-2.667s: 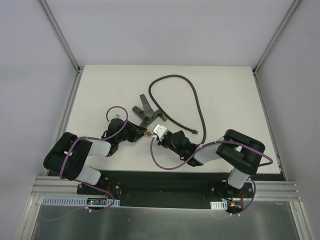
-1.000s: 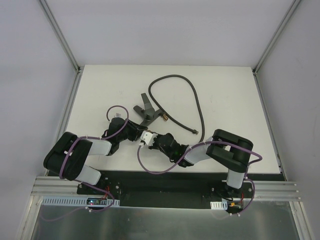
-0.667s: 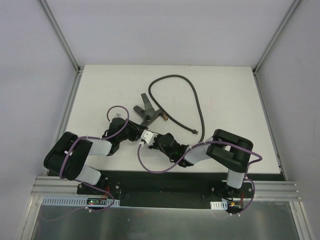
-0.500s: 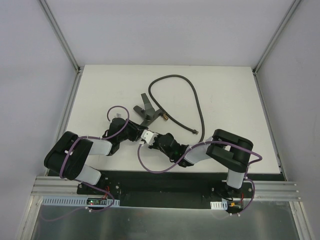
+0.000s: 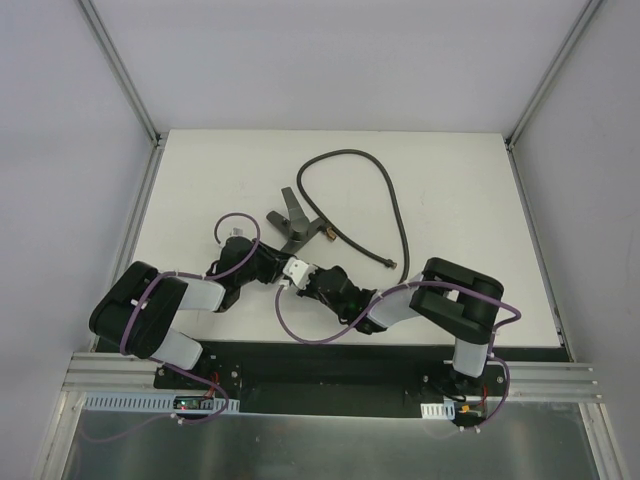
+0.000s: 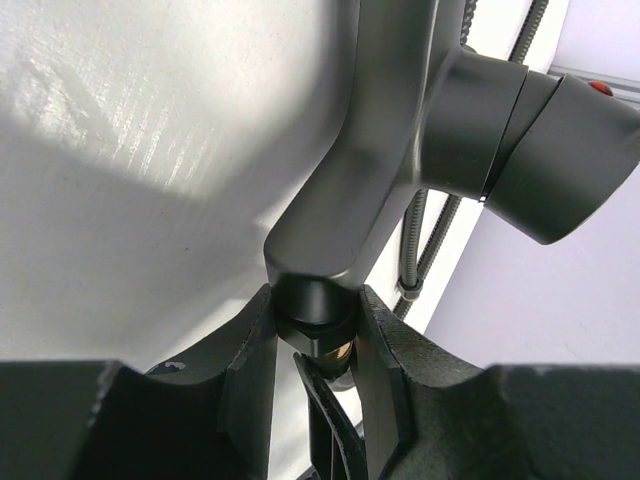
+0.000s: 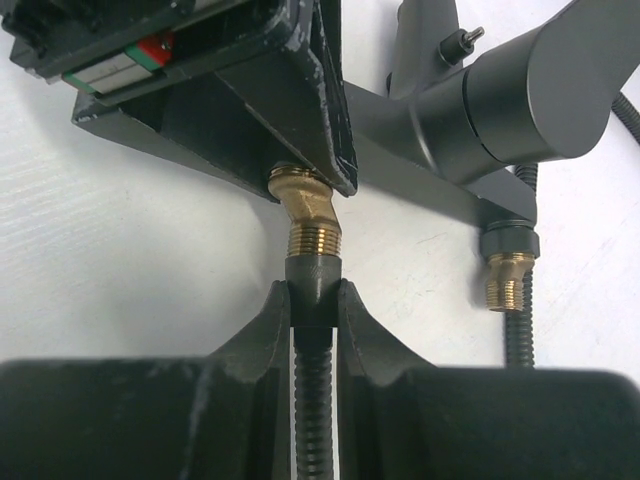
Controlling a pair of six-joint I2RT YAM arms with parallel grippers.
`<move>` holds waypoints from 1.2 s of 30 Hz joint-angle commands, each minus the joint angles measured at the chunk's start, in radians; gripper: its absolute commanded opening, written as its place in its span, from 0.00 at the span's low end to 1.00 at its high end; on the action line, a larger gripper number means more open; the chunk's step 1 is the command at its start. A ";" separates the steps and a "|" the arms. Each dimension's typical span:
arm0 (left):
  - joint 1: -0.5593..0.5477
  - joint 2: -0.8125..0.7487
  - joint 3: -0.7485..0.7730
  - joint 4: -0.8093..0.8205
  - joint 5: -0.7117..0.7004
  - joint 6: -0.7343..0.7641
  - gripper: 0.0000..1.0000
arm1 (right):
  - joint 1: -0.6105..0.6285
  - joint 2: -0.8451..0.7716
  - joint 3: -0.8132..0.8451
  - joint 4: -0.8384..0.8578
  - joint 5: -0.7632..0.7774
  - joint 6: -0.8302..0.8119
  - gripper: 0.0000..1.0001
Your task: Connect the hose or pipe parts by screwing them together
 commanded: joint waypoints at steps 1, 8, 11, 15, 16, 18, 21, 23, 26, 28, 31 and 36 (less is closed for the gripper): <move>-0.044 -0.005 -0.011 0.143 0.061 -0.037 0.00 | -0.022 -0.005 0.036 0.095 -0.064 0.083 0.01; -0.047 0.009 -0.032 0.200 0.074 -0.050 0.00 | -0.070 -0.027 -0.011 0.163 -0.193 0.170 0.01; -0.045 0.014 -0.040 0.220 0.087 -0.059 0.00 | -0.090 -0.030 -0.033 0.195 -0.245 0.201 0.01; -0.047 0.020 -0.046 0.249 0.108 -0.071 0.00 | -0.123 -0.030 -0.063 0.256 -0.334 0.239 0.01; -0.047 0.021 -0.049 0.253 0.116 -0.076 0.00 | -0.129 -0.030 -0.066 0.261 -0.343 0.247 0.01; -0.045 0.024 -0.058 0.267 0.120 -0.086 0.00 | -0.140 -0.027 -0.066 0.269 -0.355 0.268 0.01; -0.047 0.026 -0.064 0.290 0.125 -0.088 0.00 | -0.162 -0.019 -0.068 0.292 -0.439 0.317 0.01; -0.045 0.028 -0.063 0.295 0.133 -0.086 0.00 | -0.186 -0.013 -0.068 0.312 -0.485 0.351 0.01; -0.045 0.034 -0.066 0.328 0.151 -0.079 0.00 | -0.220 -0.002 -0.059 0.322 -0.579 0.416 0.01; -0.045 0.032 -0.072 0.342 0.162 -0.079 0.00 | -0.240 0.008 -0.059 0.354 -0.651 0.475 0.01; -0.047 0.026 -0.083 0.351 0.167 -0.073 0.00 | -0.283 0.034 -0.056 0.405 -0.743 0.563 0.01; -0.047 0.026 -0.095 0.410 0.166 -0.068 0.00 | -0.324 0.071 -0.046 0.464 -0.840 0.652 0.01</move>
